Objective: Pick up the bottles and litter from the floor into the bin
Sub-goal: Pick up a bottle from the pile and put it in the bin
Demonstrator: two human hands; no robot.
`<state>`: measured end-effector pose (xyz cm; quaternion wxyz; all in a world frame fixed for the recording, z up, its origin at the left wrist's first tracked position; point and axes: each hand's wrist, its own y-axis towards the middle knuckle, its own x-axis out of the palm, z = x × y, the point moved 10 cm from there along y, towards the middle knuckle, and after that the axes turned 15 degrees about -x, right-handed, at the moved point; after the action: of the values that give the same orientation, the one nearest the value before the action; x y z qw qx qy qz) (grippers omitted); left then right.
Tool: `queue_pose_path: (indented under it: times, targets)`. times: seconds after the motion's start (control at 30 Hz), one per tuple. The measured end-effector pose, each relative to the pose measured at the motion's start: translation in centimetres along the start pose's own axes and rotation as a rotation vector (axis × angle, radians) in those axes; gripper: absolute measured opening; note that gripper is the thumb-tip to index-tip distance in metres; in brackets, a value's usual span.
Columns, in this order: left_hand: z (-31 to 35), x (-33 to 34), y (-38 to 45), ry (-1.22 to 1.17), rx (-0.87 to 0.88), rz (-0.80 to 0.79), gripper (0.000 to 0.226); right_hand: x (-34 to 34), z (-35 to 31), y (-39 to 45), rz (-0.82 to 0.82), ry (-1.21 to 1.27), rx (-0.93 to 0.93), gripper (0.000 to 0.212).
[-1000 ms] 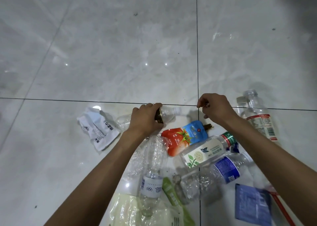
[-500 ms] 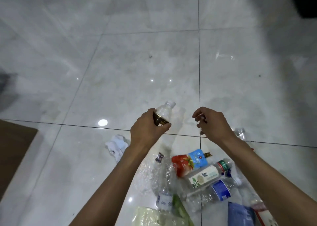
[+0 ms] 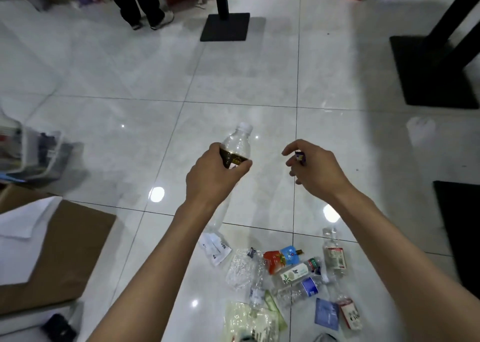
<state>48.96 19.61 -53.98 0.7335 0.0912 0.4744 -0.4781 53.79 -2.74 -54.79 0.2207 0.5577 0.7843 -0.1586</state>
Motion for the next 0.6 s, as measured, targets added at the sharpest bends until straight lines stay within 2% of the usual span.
queue_pose_path:
  times: [0.17,0.37,0.6]
  targets:
    - [4.7,-12.9,-4.4,-0.110,0.013,0.046,0.051,-4.8,-12.8,-0.7,0.082,0.131,0.026,0.027]
    - [9.1,-27.4,-9.4,-0.231,0.063,0.114,0.053,-7.6,-27.2,-1.8,0.069,0.131,-0.091,0.030]
    - [11.8,-38.8,-14.0,-0.256,0.092,0.207,0.056,-11.0,-39.6,-1.1,0.069,0.058,-0.209,0.030]
